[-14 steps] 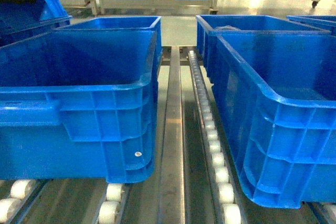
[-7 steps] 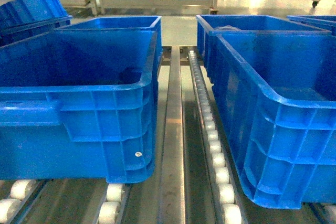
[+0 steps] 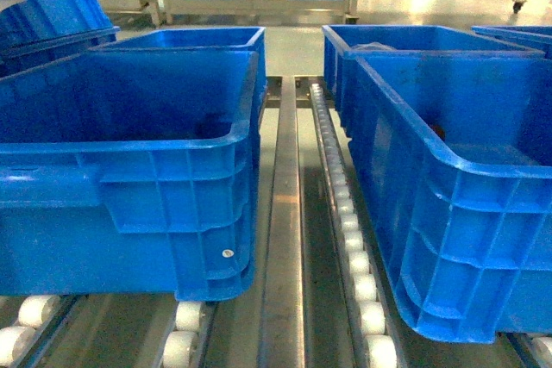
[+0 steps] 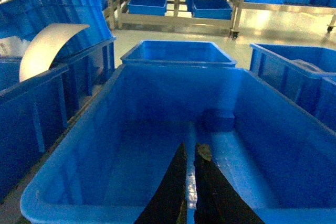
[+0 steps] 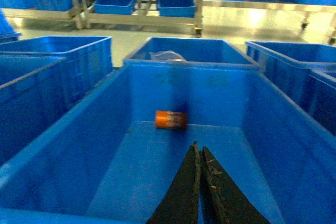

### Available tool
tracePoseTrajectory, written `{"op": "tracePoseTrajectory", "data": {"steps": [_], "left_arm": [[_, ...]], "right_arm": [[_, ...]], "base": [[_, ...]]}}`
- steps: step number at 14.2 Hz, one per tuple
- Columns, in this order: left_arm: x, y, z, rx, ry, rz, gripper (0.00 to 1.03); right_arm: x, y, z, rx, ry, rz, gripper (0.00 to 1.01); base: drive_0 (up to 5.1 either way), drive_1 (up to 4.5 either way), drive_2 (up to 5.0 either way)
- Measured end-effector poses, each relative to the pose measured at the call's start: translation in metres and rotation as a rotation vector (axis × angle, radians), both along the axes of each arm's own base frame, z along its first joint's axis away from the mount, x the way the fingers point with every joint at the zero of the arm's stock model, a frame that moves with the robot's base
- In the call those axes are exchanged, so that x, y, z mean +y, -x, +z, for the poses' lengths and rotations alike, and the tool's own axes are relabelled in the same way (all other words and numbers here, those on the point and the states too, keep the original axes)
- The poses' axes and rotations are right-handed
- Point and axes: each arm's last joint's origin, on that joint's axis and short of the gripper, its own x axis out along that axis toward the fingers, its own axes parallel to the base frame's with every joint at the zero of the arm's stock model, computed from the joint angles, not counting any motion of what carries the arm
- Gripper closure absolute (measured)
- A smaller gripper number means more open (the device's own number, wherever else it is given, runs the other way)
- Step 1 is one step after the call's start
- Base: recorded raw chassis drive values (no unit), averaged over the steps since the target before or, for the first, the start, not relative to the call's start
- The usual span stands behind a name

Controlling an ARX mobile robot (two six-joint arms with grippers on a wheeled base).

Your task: Sort blue parts and orange caps into right shelf containers

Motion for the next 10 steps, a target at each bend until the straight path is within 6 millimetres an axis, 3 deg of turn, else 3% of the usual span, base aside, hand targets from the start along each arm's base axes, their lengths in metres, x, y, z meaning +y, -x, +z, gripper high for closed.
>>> {"op": "tracePoseTrajectory", "data": {"steps": [2,10], "left_arm": [[-0.001,0.018,-0.008,0.006,0.000,-0.005,1.01],[-0.001,0.038,-0.015,0.005,0.000,-0.005,1.01]], "right_arm": [[-0.007,0.018,-0.007,0.007,-0.003,-0.030,0.99],[-0.007,0.037,-0.012,0.005,-0.003,-0.026,0.99]], "base": [[0.0,0.00,0.0],[0.0,0.00,0.0]]}}
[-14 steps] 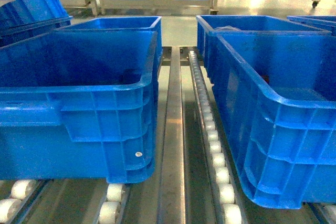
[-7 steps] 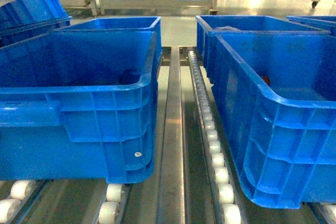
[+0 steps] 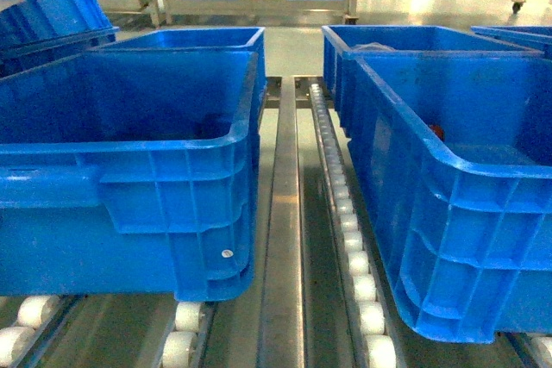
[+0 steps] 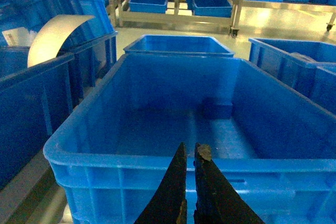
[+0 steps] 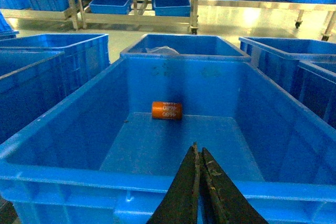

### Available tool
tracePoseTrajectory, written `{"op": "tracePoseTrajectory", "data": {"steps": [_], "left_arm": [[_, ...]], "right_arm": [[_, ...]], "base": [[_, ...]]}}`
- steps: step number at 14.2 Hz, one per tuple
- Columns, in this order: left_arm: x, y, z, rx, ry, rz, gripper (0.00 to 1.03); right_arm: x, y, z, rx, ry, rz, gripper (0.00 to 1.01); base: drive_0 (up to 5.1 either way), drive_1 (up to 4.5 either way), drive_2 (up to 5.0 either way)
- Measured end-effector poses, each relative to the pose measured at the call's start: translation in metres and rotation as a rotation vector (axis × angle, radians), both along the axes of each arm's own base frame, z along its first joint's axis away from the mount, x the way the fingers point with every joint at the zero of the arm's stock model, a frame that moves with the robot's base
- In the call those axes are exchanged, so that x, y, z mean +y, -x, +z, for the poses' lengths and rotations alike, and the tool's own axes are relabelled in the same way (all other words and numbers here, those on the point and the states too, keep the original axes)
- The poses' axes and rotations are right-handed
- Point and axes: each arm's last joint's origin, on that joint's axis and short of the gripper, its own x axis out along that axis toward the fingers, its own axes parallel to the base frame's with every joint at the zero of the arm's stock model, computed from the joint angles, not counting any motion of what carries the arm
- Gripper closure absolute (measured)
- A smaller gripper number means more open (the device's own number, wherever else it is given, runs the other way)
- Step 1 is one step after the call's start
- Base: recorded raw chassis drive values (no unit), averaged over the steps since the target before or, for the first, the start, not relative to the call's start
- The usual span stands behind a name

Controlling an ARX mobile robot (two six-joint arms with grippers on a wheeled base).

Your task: Sort blue parts and orange caps into right shelf containers

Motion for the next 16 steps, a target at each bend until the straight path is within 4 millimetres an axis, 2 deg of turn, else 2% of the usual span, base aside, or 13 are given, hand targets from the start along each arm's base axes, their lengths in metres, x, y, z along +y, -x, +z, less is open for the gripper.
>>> {"op": "tracePoseTrajectory", "data": {"steps": [2,4,6,7,9,16], "left_arm": [[0.000,0.012,-0.004,0.003,0.000,0.000,1.01],[0.000,0.020,-0.008,-0.018,0.000,0.000,1.01],[0.000,0.029,-0.018,0.022,0.000,0.000,1.01],[0.000,0.039,-0.012,-0.010,0.000,0.000,1.01],[0.000,0.046,-0.010,-0.021,0.000,0.000,1.01],[0.000,0.059,-0.009,-0.024,0.000,0.000,1.01]], "right_arm": [[0.000,0.011,-0.003,-0.011,0.000,0.000,0.99],[0.000,0.019,-0.016,0.022,0.000,0.000,0.99],[0.000,0.029,-0.010,-0.014,0.000,0.001,0.99],[0.000,0.037,-0.007,-0.018,0.000,0.001,0.99],[0.000,0.043,-0.006,-0.019,0.000,0.001,0.99],[0.000,0.056,-0.006,-0.024,0.000,0.001,0.99]], "base": [[0.0,0.00,0.0],[0.0,0.00,0.0],[0.0,0.00,0.0],[0.0,0.00,0.0],[0.0,0.00,0.0],[0.0,0.00,0.0]]}}
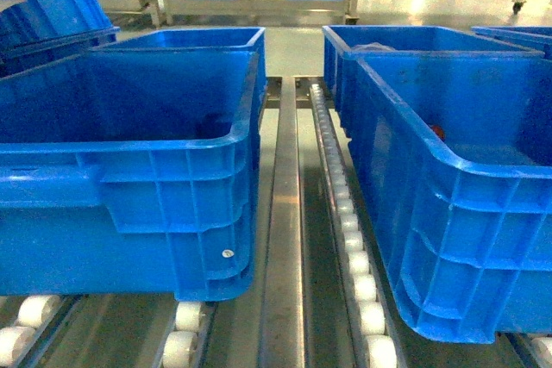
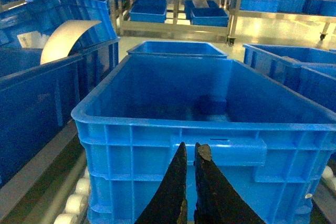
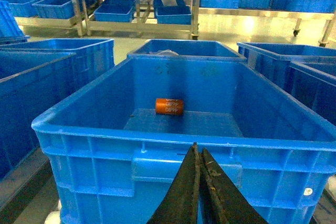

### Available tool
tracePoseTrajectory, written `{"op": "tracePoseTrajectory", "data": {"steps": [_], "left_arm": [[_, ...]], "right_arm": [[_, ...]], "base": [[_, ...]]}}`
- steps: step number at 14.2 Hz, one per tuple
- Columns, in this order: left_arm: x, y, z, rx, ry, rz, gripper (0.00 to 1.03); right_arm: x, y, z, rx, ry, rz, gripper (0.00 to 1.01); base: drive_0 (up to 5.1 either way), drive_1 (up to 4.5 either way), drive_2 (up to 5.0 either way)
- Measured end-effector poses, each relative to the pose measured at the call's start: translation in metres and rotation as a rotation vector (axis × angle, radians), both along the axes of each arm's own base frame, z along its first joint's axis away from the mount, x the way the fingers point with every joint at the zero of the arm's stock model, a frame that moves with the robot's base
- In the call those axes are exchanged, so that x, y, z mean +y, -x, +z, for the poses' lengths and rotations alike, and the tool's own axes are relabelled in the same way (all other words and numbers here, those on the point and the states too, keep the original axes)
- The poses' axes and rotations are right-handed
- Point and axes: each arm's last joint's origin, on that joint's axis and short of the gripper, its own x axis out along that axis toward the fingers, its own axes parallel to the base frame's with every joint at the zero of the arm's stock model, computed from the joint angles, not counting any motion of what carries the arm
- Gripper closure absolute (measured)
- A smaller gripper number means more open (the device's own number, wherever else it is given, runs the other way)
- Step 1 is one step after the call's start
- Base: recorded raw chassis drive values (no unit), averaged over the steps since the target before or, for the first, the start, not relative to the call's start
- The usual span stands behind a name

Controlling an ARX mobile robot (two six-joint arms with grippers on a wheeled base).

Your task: Sort blue parts and orange caps into right shelf containers

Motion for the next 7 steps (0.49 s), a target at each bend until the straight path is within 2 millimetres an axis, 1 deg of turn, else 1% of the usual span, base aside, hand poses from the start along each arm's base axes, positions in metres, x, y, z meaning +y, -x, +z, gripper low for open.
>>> {"op": "tracePoseTrajectory", "data": {"steps": [3,4,5,6,7], "left_arm": [[0.000,0.004,0.000,-0.002,0.000,0.000,1.01],[0.000,0.009,-0.006,0.050,0.000,0.003,1.01],[0.000,0.014,-0.004,0.014,0.000,0.002,1.01],[0.000,0.014,-0.004,0.014,-0.002,0.003,1.01],[0.000,0.014,-0.005,0.021,-0.002,0.003,1.01]], "right_arm": [[0.000,0.005,-0.002,0.013,0.000,0.000,0.99],[0.000,0.012,-0.006,0.037,-0.001,0.002,0.99],[0.000,0.014,0.000,-0.015,-0.001,0.000,0.99],[0.000,0.014,-0.004,0.017,-0.002,0.002,0.99],[0.000,0.014,-0.003,0.002,-0.002,0.002,0.99]], "base": [[0.0,0.00,0.0],[0.0,0.00,0.0],[0.0,0.00,0.0],[0.0,0.00,0.0],[0.0,0.00,0.0]]}}
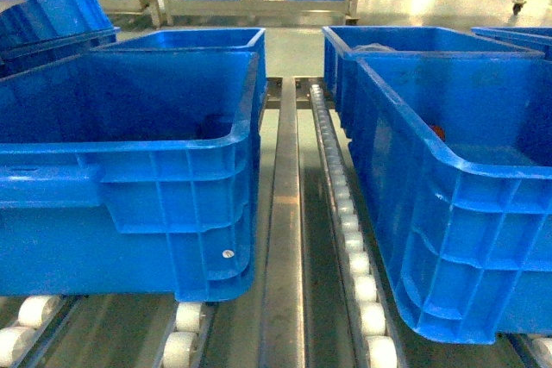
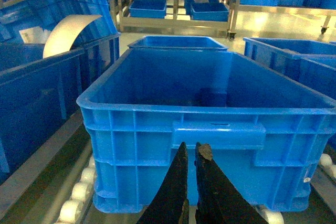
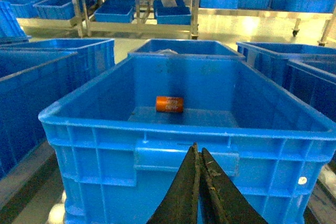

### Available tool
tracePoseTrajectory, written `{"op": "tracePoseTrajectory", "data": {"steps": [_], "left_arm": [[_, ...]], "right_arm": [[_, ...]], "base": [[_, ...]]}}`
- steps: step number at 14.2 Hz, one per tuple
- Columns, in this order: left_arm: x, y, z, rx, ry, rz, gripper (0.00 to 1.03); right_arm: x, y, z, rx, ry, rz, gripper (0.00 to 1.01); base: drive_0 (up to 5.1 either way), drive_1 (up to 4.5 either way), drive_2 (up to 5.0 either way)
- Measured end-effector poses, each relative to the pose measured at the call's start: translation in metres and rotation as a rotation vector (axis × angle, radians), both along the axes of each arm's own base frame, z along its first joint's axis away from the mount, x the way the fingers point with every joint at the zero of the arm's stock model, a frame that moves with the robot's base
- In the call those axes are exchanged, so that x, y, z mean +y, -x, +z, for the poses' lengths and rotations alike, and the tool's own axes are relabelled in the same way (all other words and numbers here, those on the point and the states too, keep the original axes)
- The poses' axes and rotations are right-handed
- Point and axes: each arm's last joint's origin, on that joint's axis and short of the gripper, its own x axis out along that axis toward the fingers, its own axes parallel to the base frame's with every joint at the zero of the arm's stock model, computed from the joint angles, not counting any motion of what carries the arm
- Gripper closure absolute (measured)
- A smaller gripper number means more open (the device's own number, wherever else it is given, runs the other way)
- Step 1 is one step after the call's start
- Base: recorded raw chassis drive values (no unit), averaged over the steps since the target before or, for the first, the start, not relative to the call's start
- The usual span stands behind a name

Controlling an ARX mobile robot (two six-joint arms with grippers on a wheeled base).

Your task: Sort blue parts and orange caps into right shelf containers

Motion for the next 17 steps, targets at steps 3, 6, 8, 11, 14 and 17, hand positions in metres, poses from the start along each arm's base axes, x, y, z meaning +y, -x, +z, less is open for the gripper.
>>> {"op": "tracePoseTrajectory", "data": {"steps": [3,6,8,11,14,17], "left_arm": [[-0.0001,0.0000,0.0004,-0.004,0.000,-0.003,1.01],[-0.0001,0.0000,0.0004,-0.005,0.000,-0.003,1.01],[-0.0001,0.0000,0.0004,-0.004,0.000,-0.003,1.01],[-0.0001,0.0000,0.0004,-0.004,0.000,-0.003,0.65],[-0.0001,0.0000,0.0004,-0.005,0.000,-0.003,0.54],[-0.0001,0.0000,0.0004,-0.005,0.000,-0.003,0.32]], "right_arm": [[0.0000,0.0000,-0.0007,0.007,0.000,-0.001,0.99],[0.0000,0.0000,-0.0007,0.008,0.000,-0.001,0.99],[0.0000,0.0000,-0.0007,0.008,0.000,-0.001,0.99],[0.0000,0.0000,-0.0007,0.008,0.000,-0.001,0.71],[0.0000,0.0000,-0.0008,0.008,0.000,-0.001,0.60],[0.0000,0.0000,-0.0007,0.008,0.000,-0.001,0.38]], "base": [[0.0,0.00,0.0],[0.0,0.00,0.0],[0.0,0.00,0.0],[0.0,0.00,0.0],[0.0,0.00,0.0],[0.0,0.00,0.0]]}}
